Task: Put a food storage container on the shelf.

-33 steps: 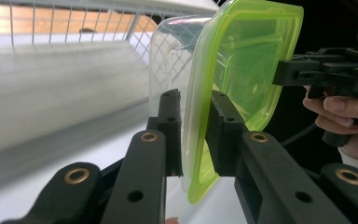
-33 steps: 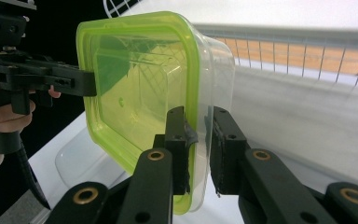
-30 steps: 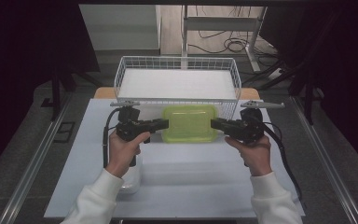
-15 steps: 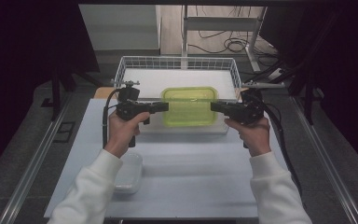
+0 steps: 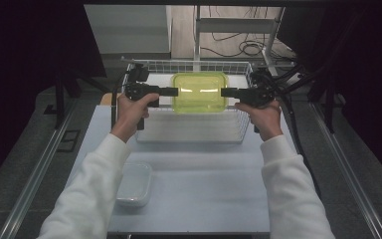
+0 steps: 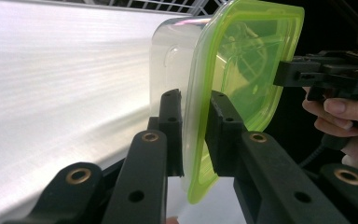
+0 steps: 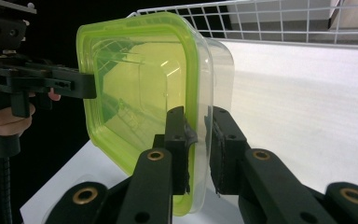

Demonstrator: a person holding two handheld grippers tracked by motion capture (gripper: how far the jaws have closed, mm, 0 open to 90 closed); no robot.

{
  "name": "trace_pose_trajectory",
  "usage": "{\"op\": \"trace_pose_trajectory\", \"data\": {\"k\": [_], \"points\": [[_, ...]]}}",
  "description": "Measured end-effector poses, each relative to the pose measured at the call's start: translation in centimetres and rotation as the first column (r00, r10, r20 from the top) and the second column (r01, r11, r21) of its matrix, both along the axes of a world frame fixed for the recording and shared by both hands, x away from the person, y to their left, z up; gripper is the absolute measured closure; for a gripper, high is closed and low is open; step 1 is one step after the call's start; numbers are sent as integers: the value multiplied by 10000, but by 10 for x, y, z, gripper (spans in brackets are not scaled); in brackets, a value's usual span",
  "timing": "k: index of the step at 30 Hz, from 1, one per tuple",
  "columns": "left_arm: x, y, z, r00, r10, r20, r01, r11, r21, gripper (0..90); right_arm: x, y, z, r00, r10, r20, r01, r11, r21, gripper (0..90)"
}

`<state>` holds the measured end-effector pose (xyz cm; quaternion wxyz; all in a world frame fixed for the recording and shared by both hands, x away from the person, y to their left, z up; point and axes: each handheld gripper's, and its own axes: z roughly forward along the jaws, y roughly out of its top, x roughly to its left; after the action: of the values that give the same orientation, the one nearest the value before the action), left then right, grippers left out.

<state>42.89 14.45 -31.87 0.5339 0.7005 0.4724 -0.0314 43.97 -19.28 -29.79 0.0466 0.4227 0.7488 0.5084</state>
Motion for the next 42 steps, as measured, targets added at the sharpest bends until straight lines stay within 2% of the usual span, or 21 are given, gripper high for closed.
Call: {"op": "trace_pose_trajectory", "data": {"k": [2, 4, 8, 9, 10, 11, 12, 14, 17, 22, 23, 24, 27, 31, 35, 36, 38, 39, 40, 41, 42], "points": [[14, 2, -3, 9994, 7, -345, -5, 10000, 38, 778, 8, 2, -1, 9999, -43, -151, 42, 10000, -39, 781], [19, 4, -4, 9988, 15, -481, -16, 10000, -32, 779, 12, 3, -2, 9997, -47, -252, 47, 10000, -32, 781], [29, 7, -3, 9971, 59, -761, -68, 9999, -117, 780, 29, 5, -8, 9972, -74, -738, 101, 9993, 360, 782], [34, 9, -3, 9945, 13, -1050, -35, 9998, -203, 771, 35, 6, -10, 9950, -115, -989, 161, 9988, 465, 780], [34, 9, -3, 9945, 13, -1050, -35, 9998, -203, 768, 37, 6, -11, 9937, -120, -1111, 177, 9986, 502, 778], [39, 11, -3, 9916, -50, -1292, 12, 9996, -299, 768, 37, 6, -11, 9937, -120, -1111, 177, 9986, 502, 778], [46, 13, -5, 9857, -64, -1686, -45, 9980, -637, 763, 44, 5, -12, 9894, -128, -1447, 241, 9968, 764, 776], [54, 16, -8, 9770, -32, -2130, -196, 9943, -1051, 760, 50, 5, -14, 9850, -167, -1716, 331, 9951, 931, 769], [65, 18, -14, 9678, 78, -2517, -460, 9882, -1461, 757, 58, 5, -16, 9770, -337, -2104, 589, 9917, 1146, 751], [73, 16, -18, 9610, 317, -2748, -702, 9889, -1313, 749, 67, 7, -22, 9557, -826, -2826, 1259, 9823, 1388, 722], [73, 16, -18, 9610, 317, -2748, -702, 9889, -1313, 746, 67, 7, -22, 9557, -826, -2826, 1259, 9823, 1388, 722], [74, 16, -18, 9601, 314, -2779, -712, 9884, -1343, 742, 68, 8, -24, 9489, -1032, -2981, 1533, 9767, 1499, 723], [73, 17, -20, 9602, 365, -2770, -797, 9860, -1466, 732, 69, 8, -26, 9447, -1172, -3063, 1757, 9695, 1709, 721], [73, 17, -22, 9611, 425, -2730, -881, 9836, -1571, 721, 70, 9, -28, 9415, -1339, -3093, 1974, 9629, 1842, 718], [72, 16, -22, 9647, 585, -2569, -967, 9856, -1387, 664, 69, 8, -31, 9398, -1394, -3121, 2106, 9554, 2073, 684], [71, 15, -22, 9675, 739, -2418, -1061, 9867, -1229, 664, 69, 9, -31, 9383, -1525, -3105, 2225, 9533, 2042, 637], [69, 14, -19, 9727, 1128, -2026, -1324, 9875, -857, 513, 66, 9, -32, 9378, -1879, -2921, 2466, 9524, 1791, 521], [64, 12, -15, 9792, 1436, -1431, -1500, 9881, -347, 432, 62, 8, -30, 9381, -2301, -2588, 2790, 9450, 1708, 470], [64, 12, -15, 9792, 1436, -1431, -1500, 9881, -347, 407, 62, 8, -30, 9381, -2301, -2588, 2790, 9450, 1708, 470], [58, 13, -10, 9840, 1458, -1025, -1500, 9881, -353, 368, 56, 7, -27, 9394, -2539, -2305, 2978, 9372, 1817, 430], [55, 14, -7, 9854, 1477, -852, -1516, 9876, -408, 344, 53, 6, -26, 9403, -2631, -2158, 3039, 9346, 1849, 422]]}}
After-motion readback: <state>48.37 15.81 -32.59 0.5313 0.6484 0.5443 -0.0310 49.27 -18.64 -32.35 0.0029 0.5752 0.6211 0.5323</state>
